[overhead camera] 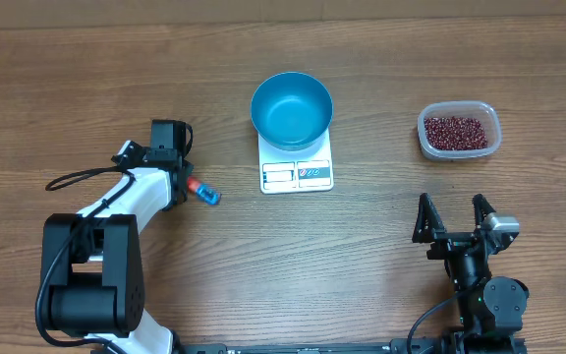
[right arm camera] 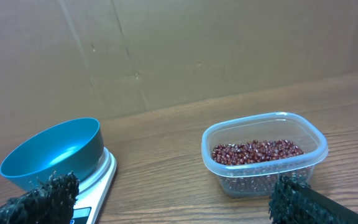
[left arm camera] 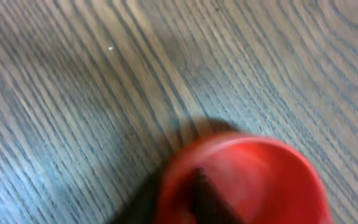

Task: Scoop item into bowl and weigh 150g on scale
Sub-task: 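Grasp the red measuring cup rim with the left gripper and lift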

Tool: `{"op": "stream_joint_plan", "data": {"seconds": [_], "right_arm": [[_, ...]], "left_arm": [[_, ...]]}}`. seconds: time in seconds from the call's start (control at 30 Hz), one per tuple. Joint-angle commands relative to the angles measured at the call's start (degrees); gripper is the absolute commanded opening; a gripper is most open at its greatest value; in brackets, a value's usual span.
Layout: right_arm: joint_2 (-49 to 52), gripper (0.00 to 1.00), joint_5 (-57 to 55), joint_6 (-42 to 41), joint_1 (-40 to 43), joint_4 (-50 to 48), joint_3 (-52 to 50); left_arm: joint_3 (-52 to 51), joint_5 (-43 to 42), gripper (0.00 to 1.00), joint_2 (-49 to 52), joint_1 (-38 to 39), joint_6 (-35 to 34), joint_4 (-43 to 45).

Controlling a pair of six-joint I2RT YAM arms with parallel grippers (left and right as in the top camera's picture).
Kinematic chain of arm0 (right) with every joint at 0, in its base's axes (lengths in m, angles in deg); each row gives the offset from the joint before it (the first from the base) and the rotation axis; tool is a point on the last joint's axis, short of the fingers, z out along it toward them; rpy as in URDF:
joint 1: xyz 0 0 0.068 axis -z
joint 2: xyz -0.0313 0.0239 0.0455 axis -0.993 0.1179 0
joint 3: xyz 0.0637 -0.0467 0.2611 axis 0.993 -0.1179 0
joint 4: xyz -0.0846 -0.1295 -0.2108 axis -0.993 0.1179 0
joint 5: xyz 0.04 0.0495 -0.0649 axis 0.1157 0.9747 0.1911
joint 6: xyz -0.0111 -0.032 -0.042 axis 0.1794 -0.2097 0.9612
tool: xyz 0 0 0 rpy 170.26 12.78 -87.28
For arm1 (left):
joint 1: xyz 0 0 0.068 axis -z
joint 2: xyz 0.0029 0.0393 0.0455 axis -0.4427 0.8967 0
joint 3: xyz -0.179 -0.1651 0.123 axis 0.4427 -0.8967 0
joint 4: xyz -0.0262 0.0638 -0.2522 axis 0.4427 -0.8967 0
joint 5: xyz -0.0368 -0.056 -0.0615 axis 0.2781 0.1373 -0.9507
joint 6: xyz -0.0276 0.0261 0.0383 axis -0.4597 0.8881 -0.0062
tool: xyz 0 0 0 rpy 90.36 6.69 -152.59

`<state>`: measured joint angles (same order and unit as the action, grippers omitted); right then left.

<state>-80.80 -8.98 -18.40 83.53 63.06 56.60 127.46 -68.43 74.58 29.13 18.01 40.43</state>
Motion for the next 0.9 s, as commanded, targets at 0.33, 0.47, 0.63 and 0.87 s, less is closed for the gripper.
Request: {"op": "stream_joint_plan", "data": {"seconds": [0.33,0.47,0.63,0.87], "right_arm": [[-0.57,1.0,-0.13,0.24,-0.28,-0.35,-0.61],[-0.57,1.0,-0.13,0.24,-0.28,-0.35,-0.61],[-0.57,1.0,-0.13,0.24,-0.28,-0.35,-0.61],[-0.57,1.0,-0.13,0.24,-0.28,-0.35,-0.61]], "left_arm": [[1.33,-0.55,0.04,-2.38,-0.37,-0.24,-7.41],[1.95,-5.22,0.04,-10.03,-0.37,-0.96,-12.79],[1.95,-12.92,0.04,-20.35,-0.37,-5.07,-15.5],[1.95,-22.21,0.04,-31.06,-0.17,-4.92,-15.52]]}}
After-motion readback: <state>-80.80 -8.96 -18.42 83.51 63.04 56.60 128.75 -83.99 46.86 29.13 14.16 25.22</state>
